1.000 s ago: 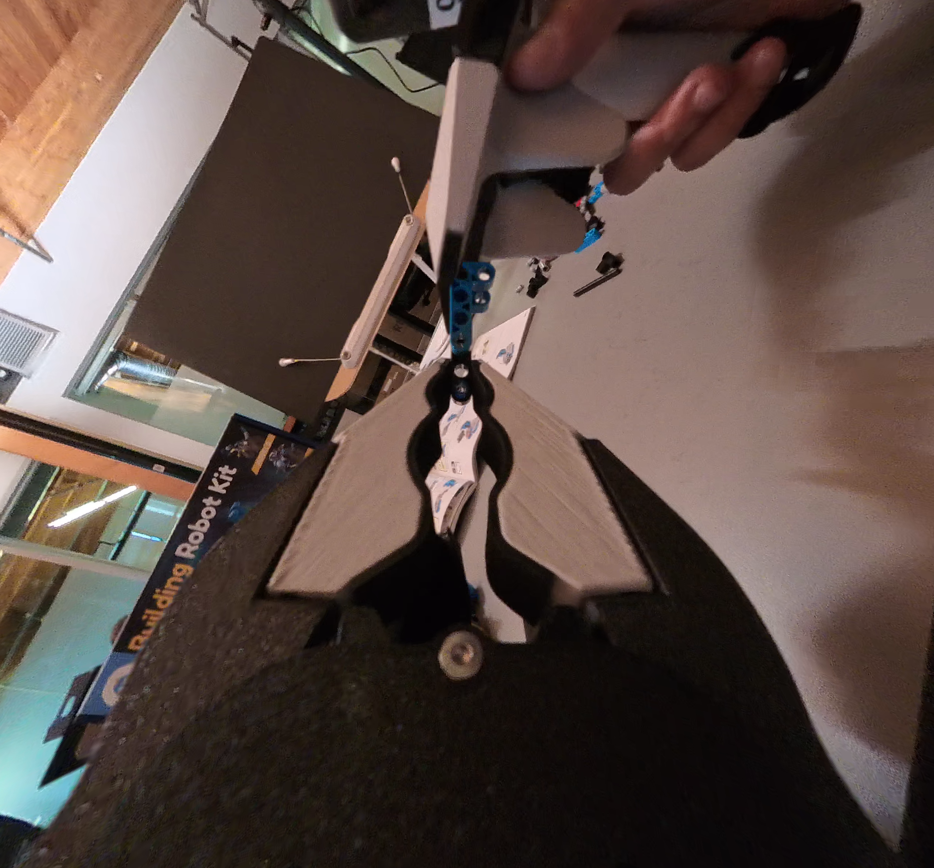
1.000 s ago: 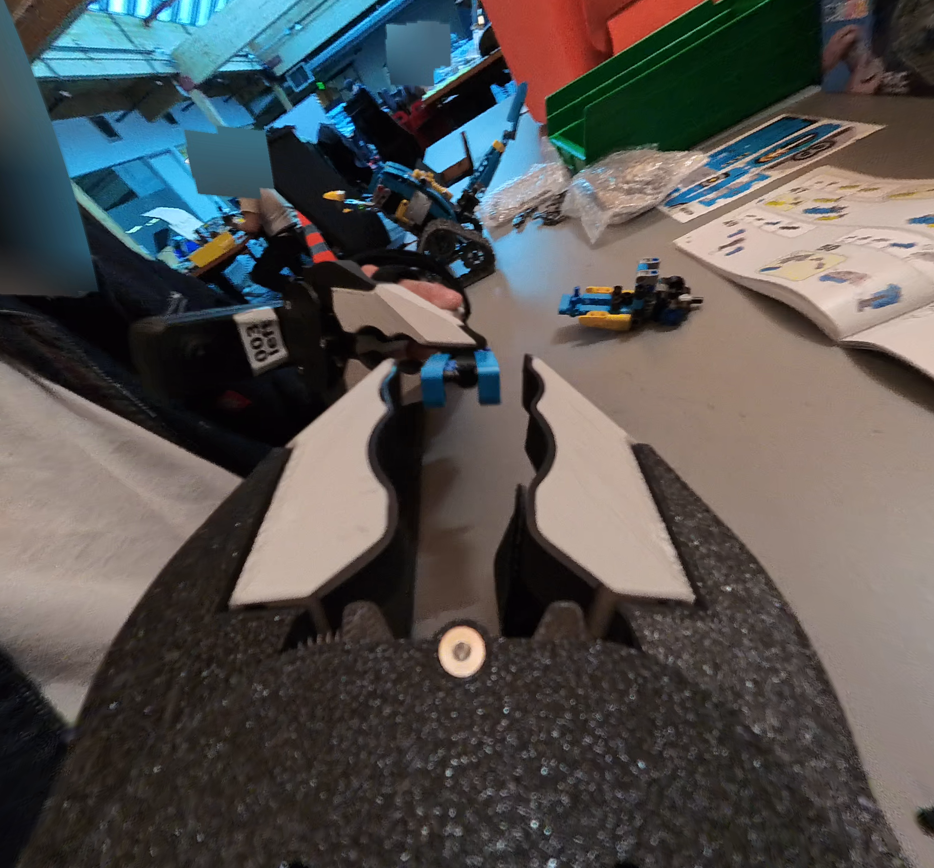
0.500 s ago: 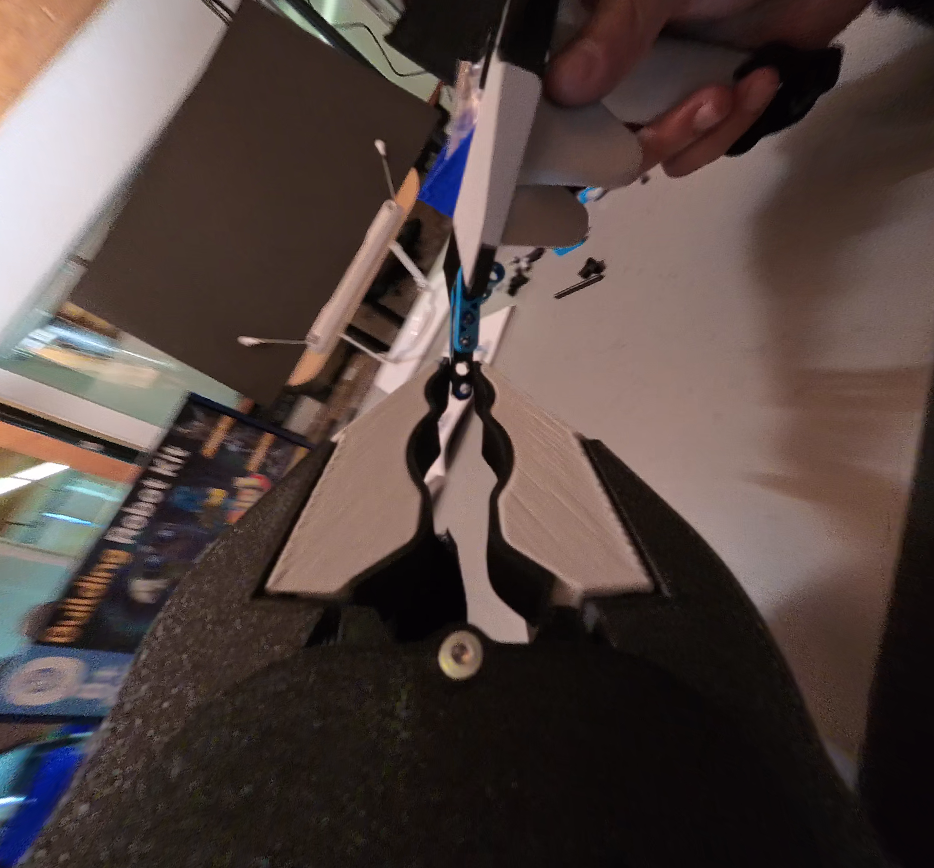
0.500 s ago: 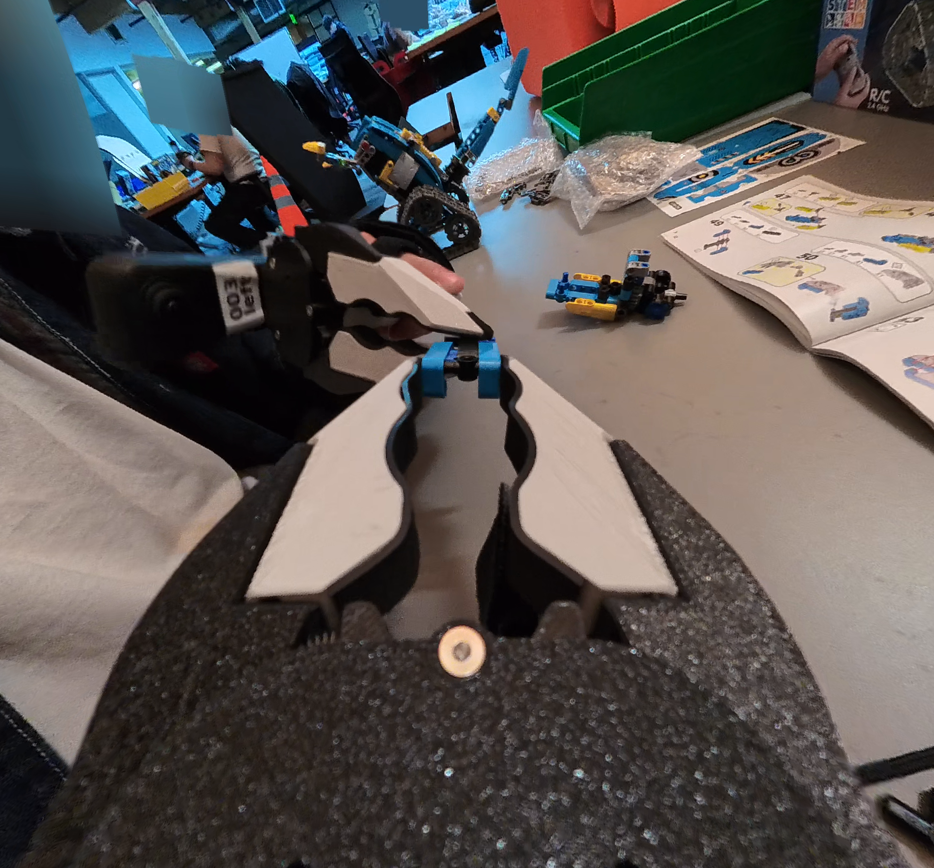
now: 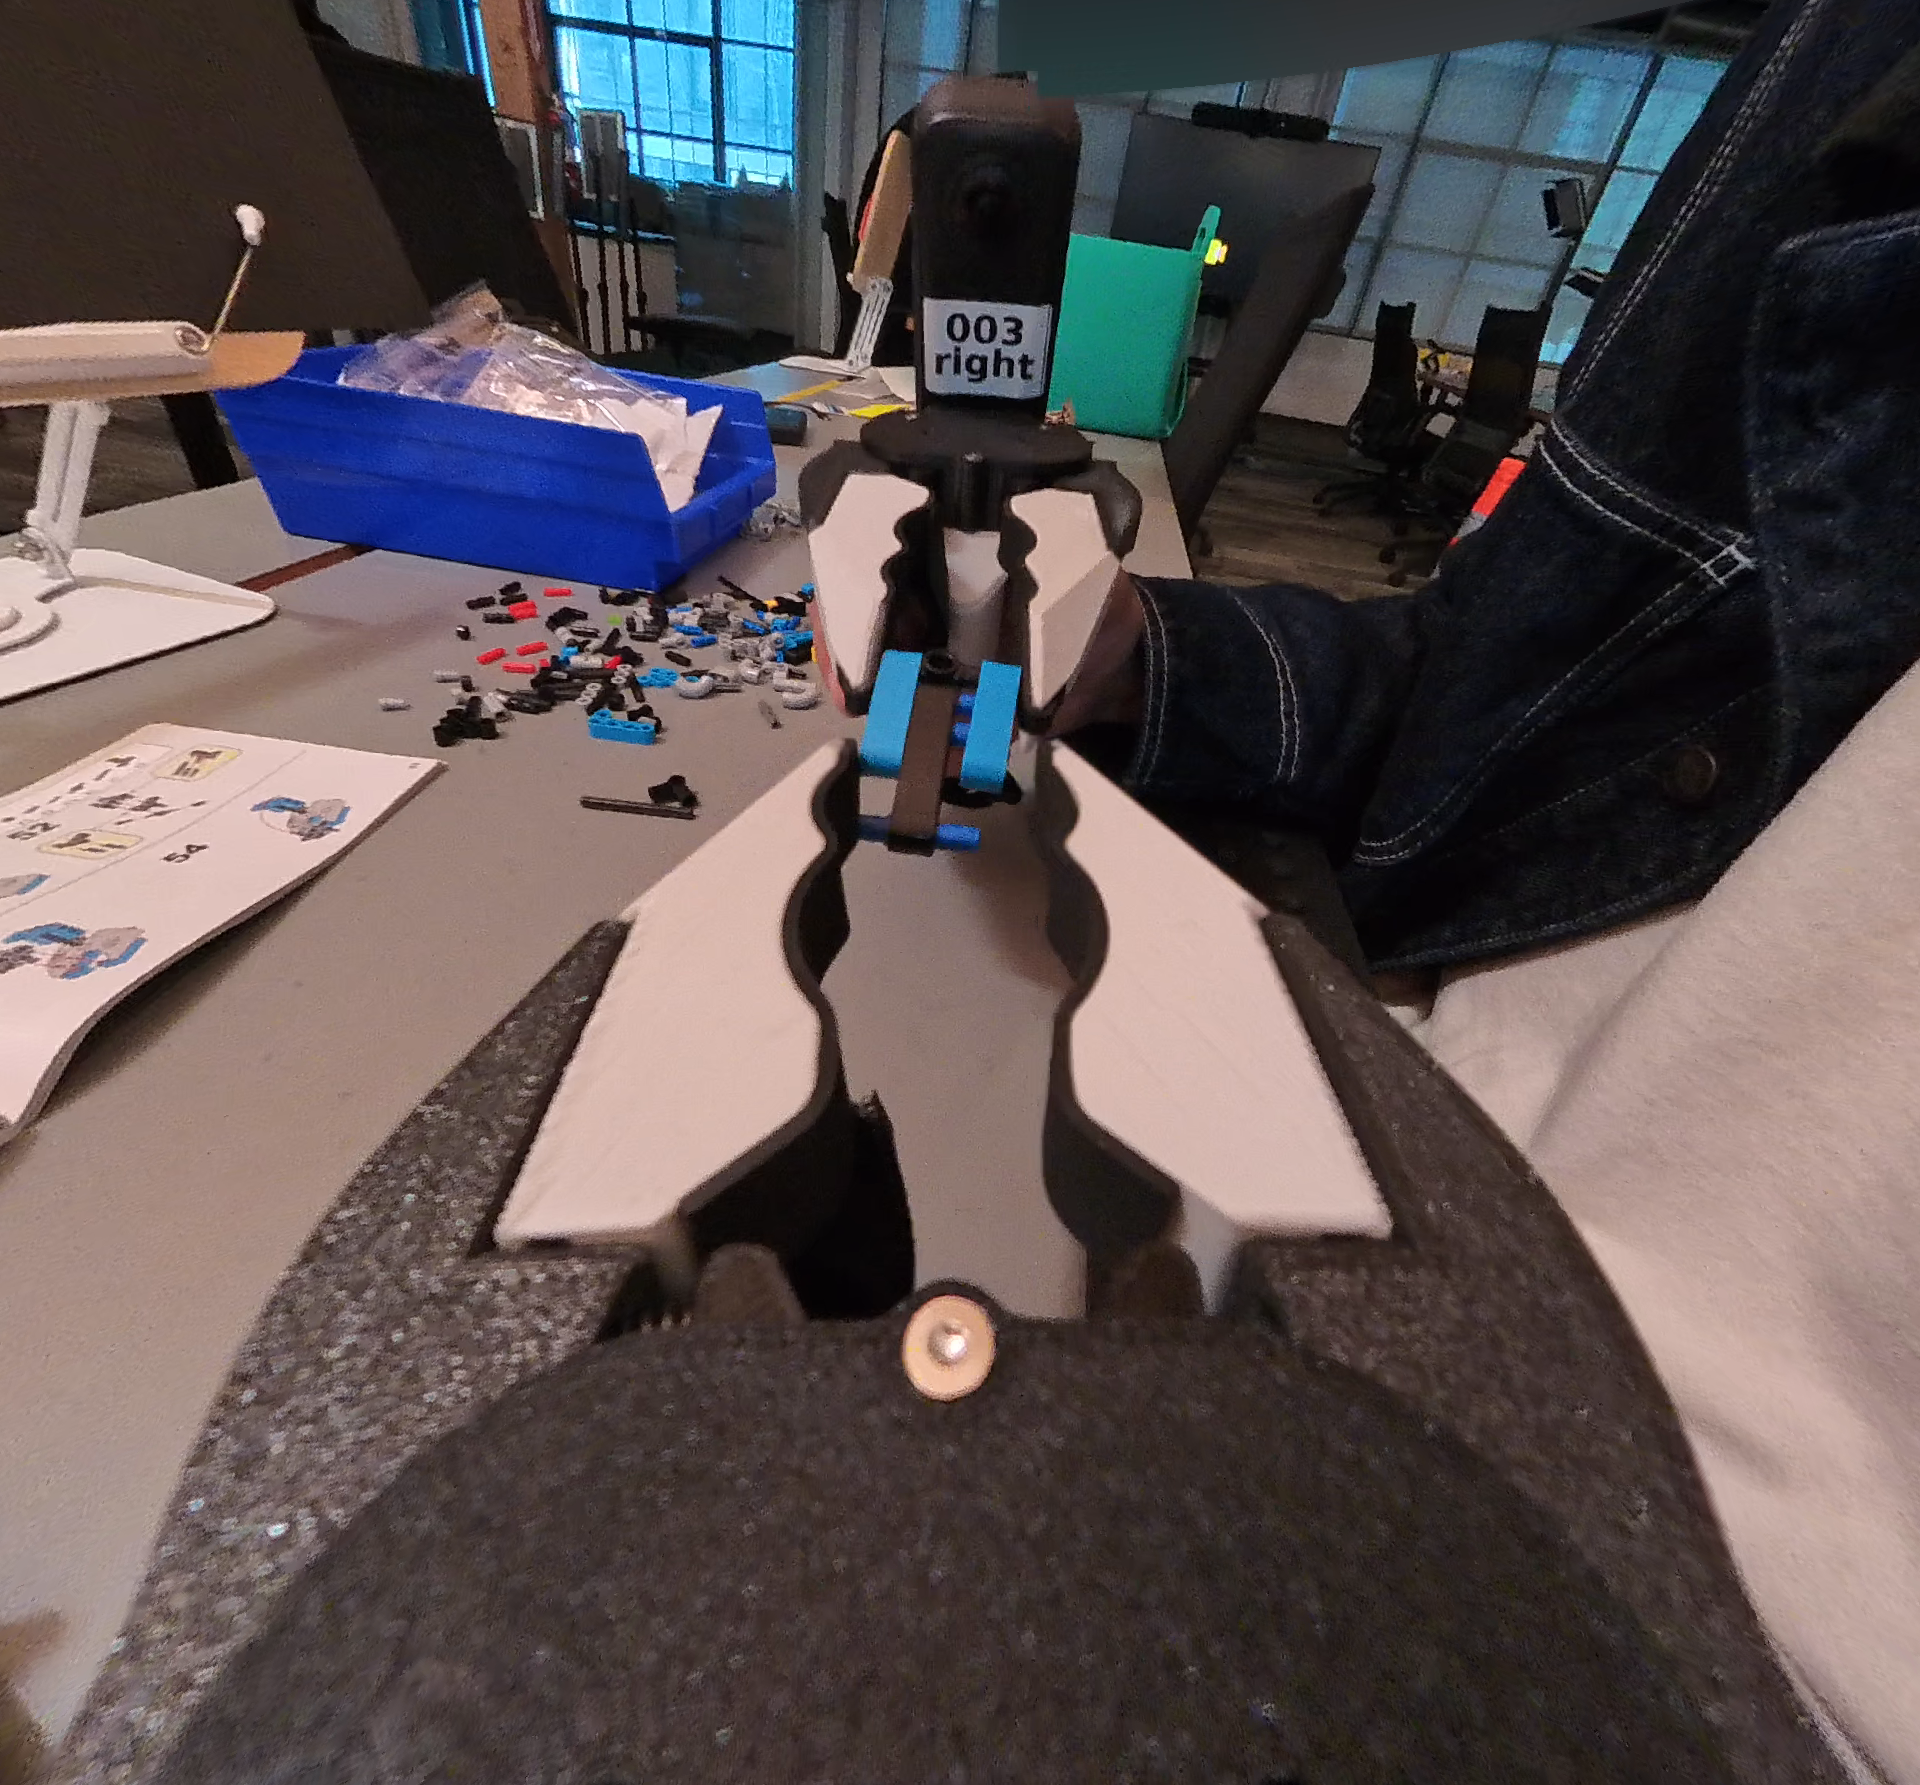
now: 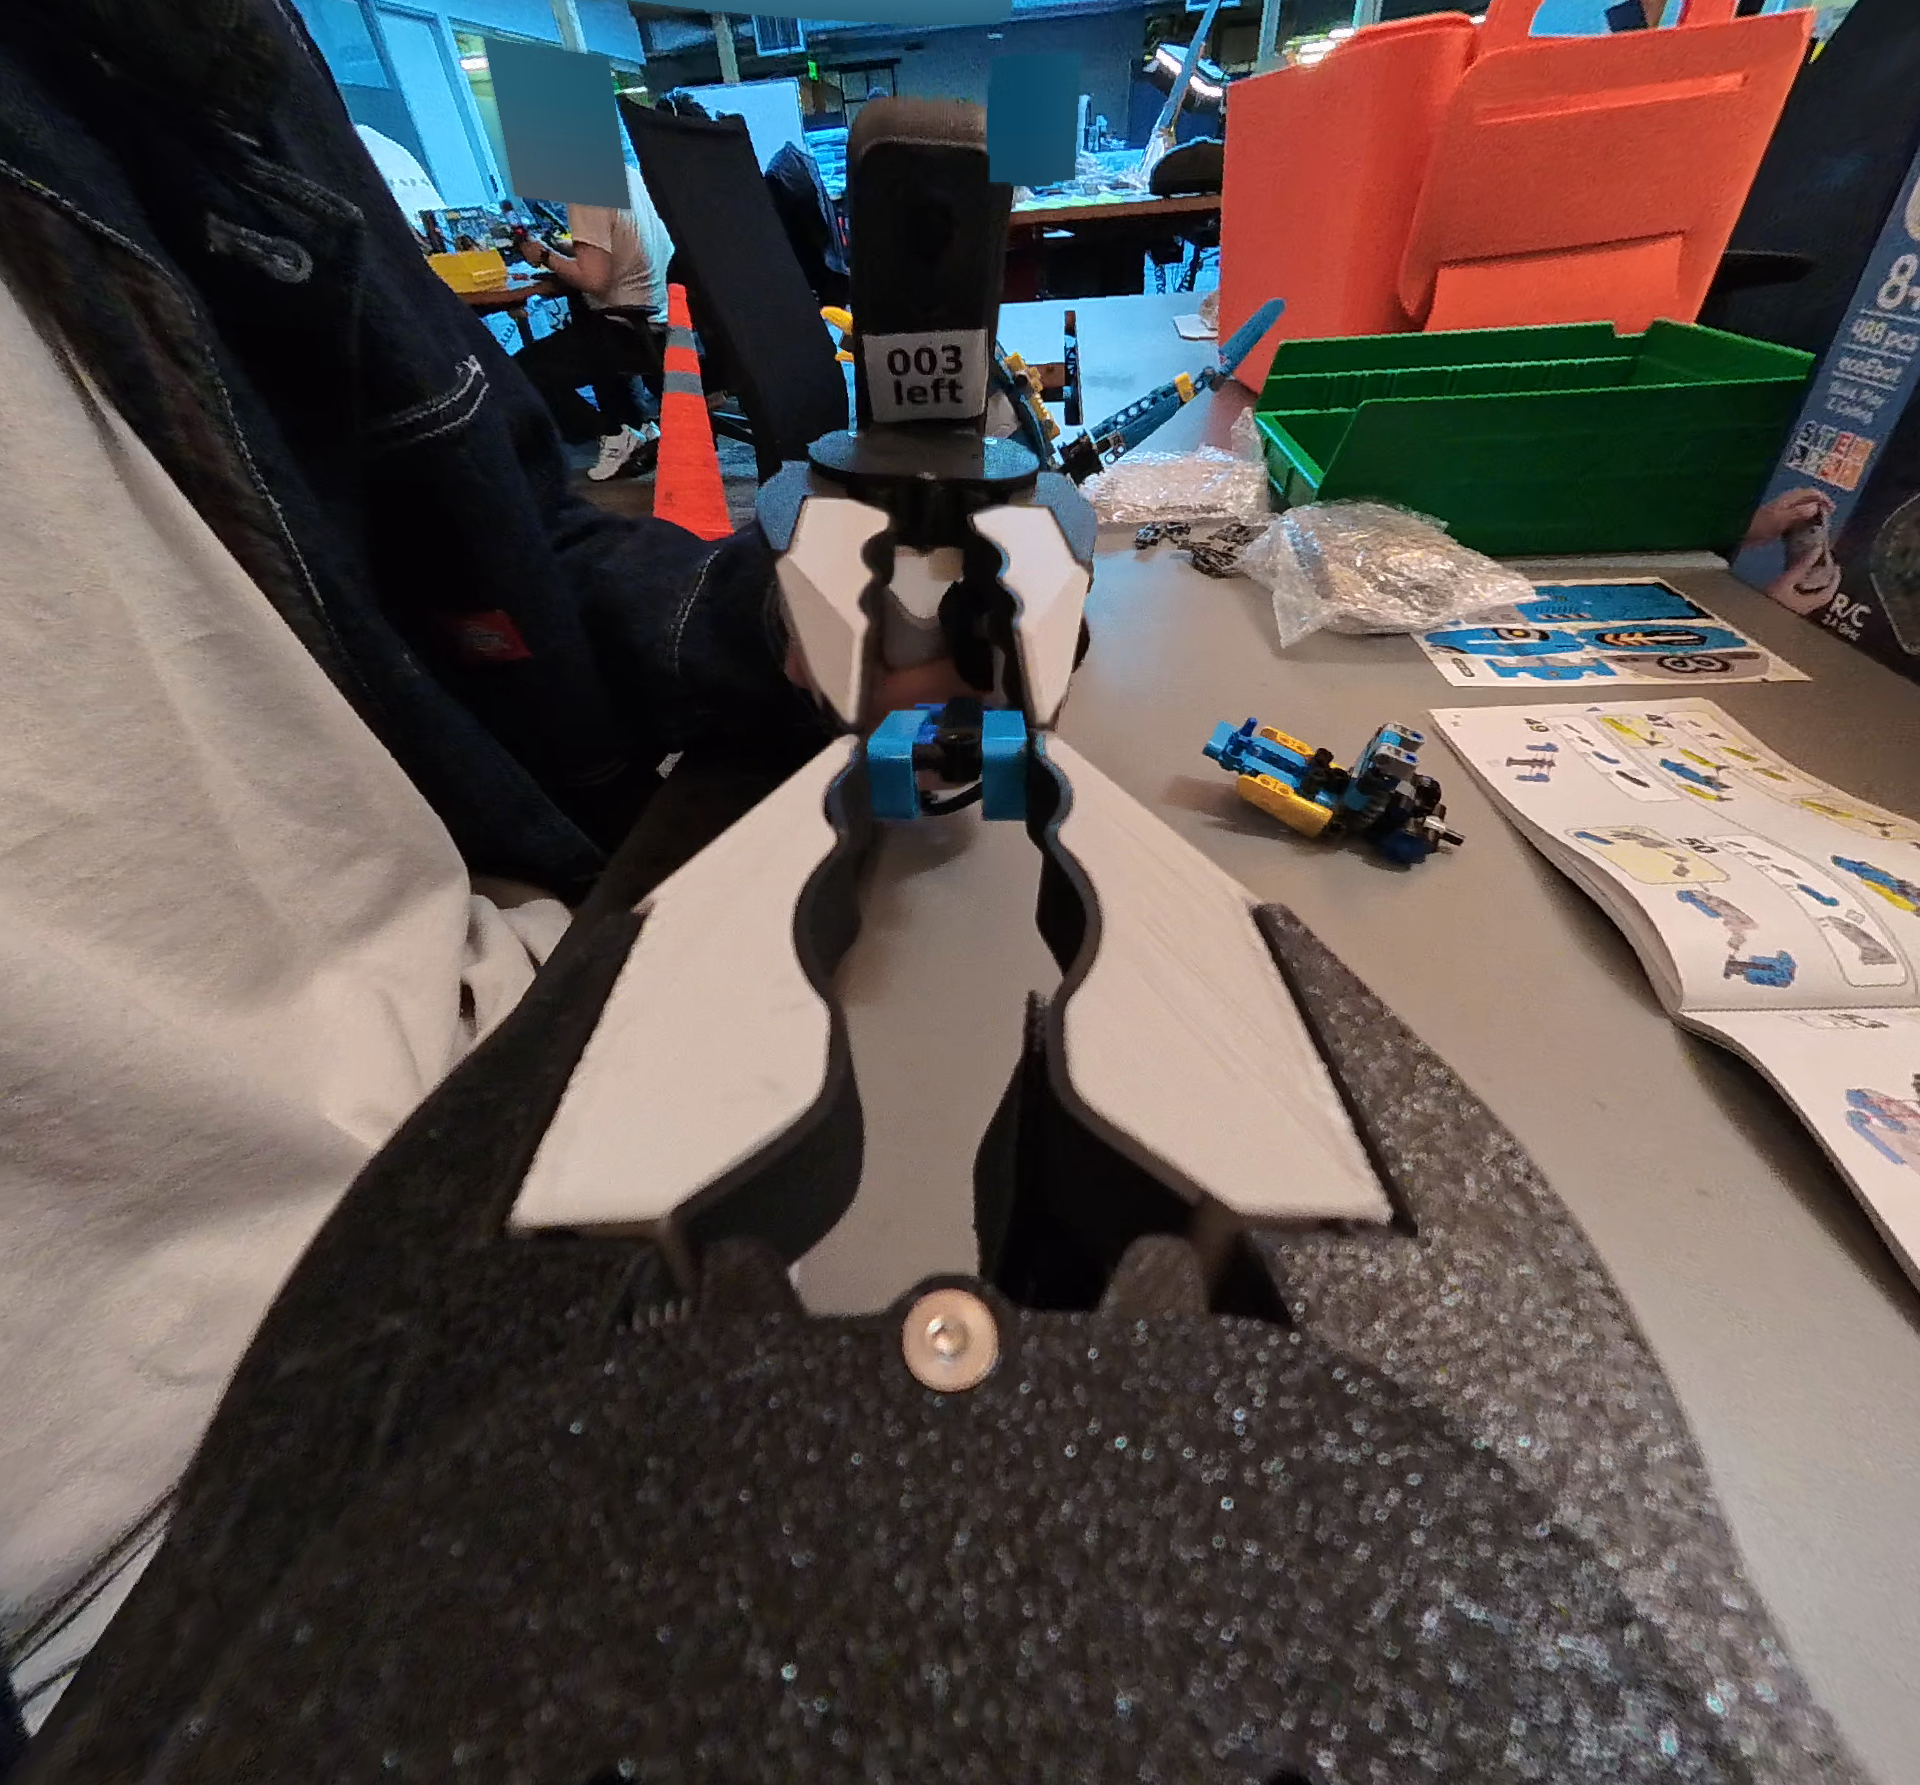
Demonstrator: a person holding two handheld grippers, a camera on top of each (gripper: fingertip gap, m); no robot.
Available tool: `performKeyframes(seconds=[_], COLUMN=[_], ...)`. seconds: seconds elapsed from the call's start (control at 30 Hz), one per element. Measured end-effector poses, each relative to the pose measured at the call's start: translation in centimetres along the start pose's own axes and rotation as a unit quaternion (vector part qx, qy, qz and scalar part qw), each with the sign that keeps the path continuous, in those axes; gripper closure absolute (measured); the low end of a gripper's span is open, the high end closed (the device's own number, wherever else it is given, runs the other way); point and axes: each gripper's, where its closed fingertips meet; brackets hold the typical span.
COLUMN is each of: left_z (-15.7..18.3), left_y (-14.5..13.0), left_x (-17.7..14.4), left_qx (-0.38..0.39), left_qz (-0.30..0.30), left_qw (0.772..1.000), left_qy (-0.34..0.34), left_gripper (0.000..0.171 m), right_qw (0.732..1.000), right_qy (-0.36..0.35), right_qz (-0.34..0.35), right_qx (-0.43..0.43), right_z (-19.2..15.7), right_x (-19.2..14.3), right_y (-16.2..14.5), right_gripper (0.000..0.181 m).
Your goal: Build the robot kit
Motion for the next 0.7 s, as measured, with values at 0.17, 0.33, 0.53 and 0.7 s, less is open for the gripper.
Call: performKeyframes(seconds=[0.17,0.33,0.53,0.7], left_z=[0.0,-0.3,-0.1,-0.3], left_y=[-0.7,-0.8,-1.2,-1.1], left_x=[0.3,0.2,0.3,0.2], left_qx=[0.019,0.045,0.082,0.081], left_qz=[-0.021,-0.027,-0.040,-0.039], left_qw=[1.000,0.998,0.995,0.995], left_qy=[0.008,0.020,0.032,0.036], left_gripper=[0.141,0.144,0.147,0.147], right_qw=[1.000,1.000,0.999,0.999], right_qy=[0.011,0.005,0.001,0.007], right_qz=[-0.009,-0.028,-0.046,-0.039], right_qx=[0.001,-0.003,-0.024,0.000], right_z=[-0.5,-0.3,-0.6,-0.4], right_x=[0.3,0.5,0.5,0.5], right_y=[-0.3,-0.8,-1.2,-1.1], right_gripper=[0.153,0.154,0.157,0.157])
Point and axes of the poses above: each gripper's, where its closed fingertips meet, x out along the fingers, y out of its top, z = x × y across the jaws, and after that the axes turned 3 degrees about -z, right-handed
